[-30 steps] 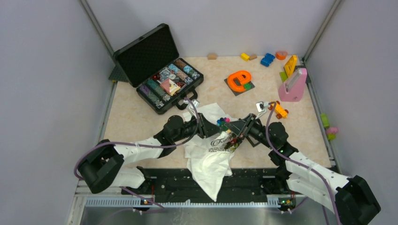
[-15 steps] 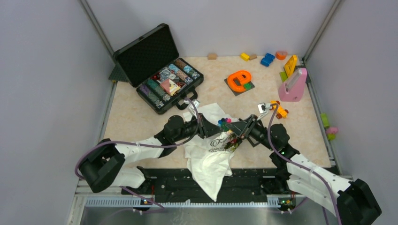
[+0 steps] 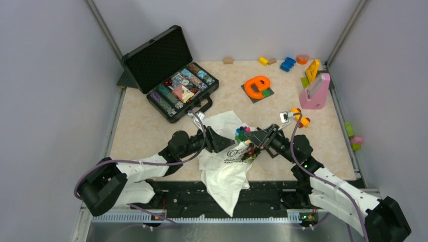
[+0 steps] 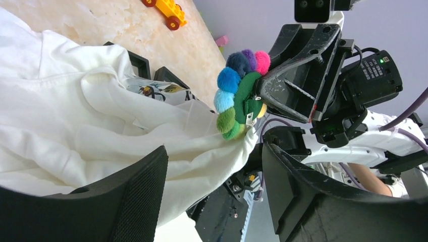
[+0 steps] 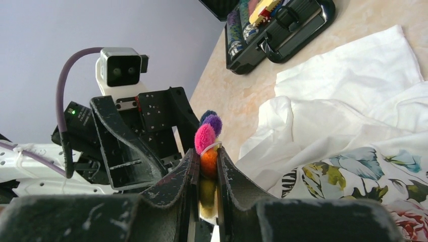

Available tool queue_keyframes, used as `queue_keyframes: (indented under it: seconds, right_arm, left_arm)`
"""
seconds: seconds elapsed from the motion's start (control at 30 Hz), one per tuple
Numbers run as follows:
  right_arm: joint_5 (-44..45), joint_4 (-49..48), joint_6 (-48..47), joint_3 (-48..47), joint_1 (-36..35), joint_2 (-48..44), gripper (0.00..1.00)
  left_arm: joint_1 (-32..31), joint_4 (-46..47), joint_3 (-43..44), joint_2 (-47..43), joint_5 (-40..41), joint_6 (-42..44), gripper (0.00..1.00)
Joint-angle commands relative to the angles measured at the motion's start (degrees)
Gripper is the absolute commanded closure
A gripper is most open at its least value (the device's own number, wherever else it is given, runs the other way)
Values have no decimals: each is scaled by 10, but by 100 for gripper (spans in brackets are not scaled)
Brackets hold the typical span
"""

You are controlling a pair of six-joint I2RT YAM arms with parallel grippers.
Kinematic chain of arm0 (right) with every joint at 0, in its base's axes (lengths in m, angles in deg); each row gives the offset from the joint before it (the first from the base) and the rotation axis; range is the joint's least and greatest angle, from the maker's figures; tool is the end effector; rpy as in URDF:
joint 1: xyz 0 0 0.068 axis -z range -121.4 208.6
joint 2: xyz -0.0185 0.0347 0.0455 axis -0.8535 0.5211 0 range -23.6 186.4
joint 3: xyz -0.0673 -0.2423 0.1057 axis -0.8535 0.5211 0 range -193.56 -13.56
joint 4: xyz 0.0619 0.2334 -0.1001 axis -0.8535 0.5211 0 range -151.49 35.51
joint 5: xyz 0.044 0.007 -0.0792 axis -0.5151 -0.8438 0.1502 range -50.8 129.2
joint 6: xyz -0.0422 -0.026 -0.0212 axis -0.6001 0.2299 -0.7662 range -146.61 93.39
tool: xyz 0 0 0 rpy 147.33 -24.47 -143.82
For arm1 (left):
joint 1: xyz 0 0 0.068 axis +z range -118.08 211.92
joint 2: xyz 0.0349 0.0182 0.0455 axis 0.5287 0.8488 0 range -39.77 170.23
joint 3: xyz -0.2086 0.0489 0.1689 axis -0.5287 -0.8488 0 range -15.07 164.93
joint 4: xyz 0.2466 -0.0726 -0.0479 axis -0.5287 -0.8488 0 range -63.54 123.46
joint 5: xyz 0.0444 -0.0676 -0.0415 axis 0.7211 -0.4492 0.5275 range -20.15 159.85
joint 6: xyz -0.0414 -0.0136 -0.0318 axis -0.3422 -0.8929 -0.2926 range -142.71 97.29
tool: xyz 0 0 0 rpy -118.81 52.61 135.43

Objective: Remove the brooch from the garment
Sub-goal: Remove the brooch from the clothes.

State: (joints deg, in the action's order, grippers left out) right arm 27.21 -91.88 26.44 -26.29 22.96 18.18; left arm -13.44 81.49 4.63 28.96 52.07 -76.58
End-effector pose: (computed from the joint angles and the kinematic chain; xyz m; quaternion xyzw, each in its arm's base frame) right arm 0.1381 0.1080 0.2255 0.0314 0.6982 0.5494 0.4578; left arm 0.1595 -0.1771 0.2119 0.0558 0.7108 -0.5989 0.3647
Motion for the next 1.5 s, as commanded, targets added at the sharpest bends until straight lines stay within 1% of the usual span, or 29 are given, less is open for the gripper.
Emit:
queue_keyframes:
  seconds: [0.0, 0.1, 0.13, 0.17, 0.2, 0.23, 0.33, 0.43, 0.5, 0.53, 0.67, 0.7, 0.87, 1.07, 1.2, 1.37, 1.47]
  right_arm:
    - [20, -18, -20, -5, -8, 3, 100]
    - [22, 1, -35, -26, -8, 17, 100]
    - [21, 3, -38, -31, -8, 21, 100]
    - [20, 5, -40, -35, -9, 24, 100]
    - [19, 7, -43, -38, -9, 26, 100]
    - [19, 11, -47, -41, -8, 26, 100]
    - [20, 20, -66, -48, -8, 23, 100]
    - [4, 11, -120, -51, -8, 20, 100]
    - [-1, 5, -170, -50, -8, 20, 100]
    - [-7, 0, -205, -49, -8, 20, 100]
    - [-50, 8, -302, -66, -8, 29, 100]
    - [-63, 17, -322, -73, -8, 33, 100]
    - [-111, 64, -396, -94, -8, 37, 100]
    - [-142, 99, -417, -107, -9, 57, 100]
    - [-150, 108, -417, -108, -12, 62, 100]
    - [-138, 108, -385, -115, -12, 61, 100]
    - [-151, 110, -358, -120, -12, 67, 95]
  left_arm:
    - [2, 35, 8, -6, -45, 17, 26]
    - [-16, -10, 28, -1, -67, 65, 26]
    - [-27, -44, 37, -5, -57, 94, 26]
    - [-41, -97, 48, -8, -32, 123, 27]
    - [-53, -127, 58, -11, -11, 151, 28]
    - [-64, -152, 66, -13, 6, 178, 30]
    - [-75, -198, 85, -9, 37, 211, 38]
    - [-76, -213, 99, 10, 37, 222, 48]
    - [-77, -211, 105, 24, 28, 222, 60]
    - [-76, -212, 110, 31, 26, 222, 64]
    - [-76, -223, 118, 38, 31, 226, 94]
    - [-76, -230, 121, 35, 36, 227, 100]
    - [-75, -277, 138, 6, 54, 242, 100]
    - [-75, -330, 161, -11, 65, 250, 100]
    - [-75, -346, 165, -23, 76, 257, 100]
    - [-74, -360, 170, -20, 82, 264, 100]
    - [-74, -359, 171, -14, 78, 265, 100]
